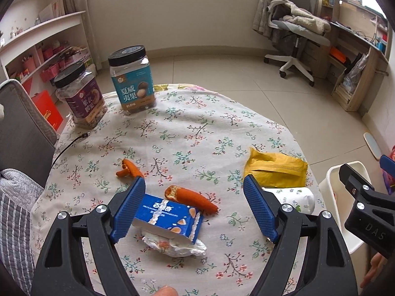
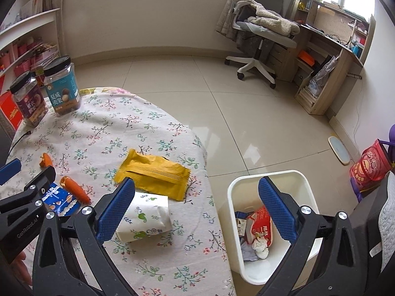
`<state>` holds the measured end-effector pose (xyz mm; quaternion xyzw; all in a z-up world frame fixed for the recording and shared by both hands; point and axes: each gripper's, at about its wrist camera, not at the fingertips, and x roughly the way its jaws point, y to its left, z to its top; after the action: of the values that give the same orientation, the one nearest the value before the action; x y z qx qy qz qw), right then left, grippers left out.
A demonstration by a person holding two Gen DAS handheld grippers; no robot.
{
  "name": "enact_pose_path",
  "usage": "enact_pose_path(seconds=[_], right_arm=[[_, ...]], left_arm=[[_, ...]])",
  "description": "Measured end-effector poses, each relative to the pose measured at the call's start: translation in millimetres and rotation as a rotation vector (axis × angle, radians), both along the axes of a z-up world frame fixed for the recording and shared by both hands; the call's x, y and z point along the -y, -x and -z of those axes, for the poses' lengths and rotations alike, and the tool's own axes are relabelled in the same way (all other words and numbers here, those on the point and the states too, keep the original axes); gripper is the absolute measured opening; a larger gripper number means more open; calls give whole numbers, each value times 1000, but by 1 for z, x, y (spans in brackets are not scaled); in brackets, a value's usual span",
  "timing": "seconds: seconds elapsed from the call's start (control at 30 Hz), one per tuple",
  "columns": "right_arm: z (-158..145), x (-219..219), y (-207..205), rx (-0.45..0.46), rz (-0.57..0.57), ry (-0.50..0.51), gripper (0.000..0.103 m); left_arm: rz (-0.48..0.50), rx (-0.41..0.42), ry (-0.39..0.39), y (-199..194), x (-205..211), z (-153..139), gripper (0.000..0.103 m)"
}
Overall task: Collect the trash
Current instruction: 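Grasp the blue biscuit box with the left tool, then grasp the white tissue bundle with the right tool while the left tool holds the box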
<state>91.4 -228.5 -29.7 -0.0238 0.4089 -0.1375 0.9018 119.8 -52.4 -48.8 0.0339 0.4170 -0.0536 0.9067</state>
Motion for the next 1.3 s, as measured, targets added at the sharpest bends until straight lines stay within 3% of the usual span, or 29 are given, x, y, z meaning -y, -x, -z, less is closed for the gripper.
enact_pose_path(seconds=[0.1, 0.2, 0.3, 0.53, 0.67, 0.77, 0.83, 0.9, 1.03, 1.17, 1.3], right_arm=[[3, -11, -6, -7, -21, -3, 96], [5, -19, -11, -14, -36, -6, 96], [5, -21, -14, -18, -42, -17, 96], [8, -20, -17, -31, -44, -34, 96], [11, -15, -17, -47, -41, -42, 96], [14, -11, -19, -59, -36, -63, 96], [16, -9, -20, -73, -40, -87, 96], [18, -12, -22, -85, -58, -119, 96], [23, -29, -23, -104, -142, -159, 96], [26, -53, -24, -131, -243, -138, 96], [37, -81, -24, -183, -372, -163, 96]], left_arm=[[-40, -22, -9, -6, -19, 6, 79], [-87, -95, 9, -16, -41, 18, 79], [-150, -200, 80, -26, -66, 37, 79], [-257, -434, 345, -38, -96, 77, 79], [-300, -498, 389, -44, -96, 97, 79], [-299, -496, 436, -46, -93, 104, 73], [-262, -478, 434, -47, -88, 101, 50], [-234, -449, 439, -46, -85, 93, 35], [-187, -404, 464, -43, -94, 74, 17], [-182, -370, 466, -37, -110, 58, 14], [-190, -289, 365, -30, -127, 29, 13]])
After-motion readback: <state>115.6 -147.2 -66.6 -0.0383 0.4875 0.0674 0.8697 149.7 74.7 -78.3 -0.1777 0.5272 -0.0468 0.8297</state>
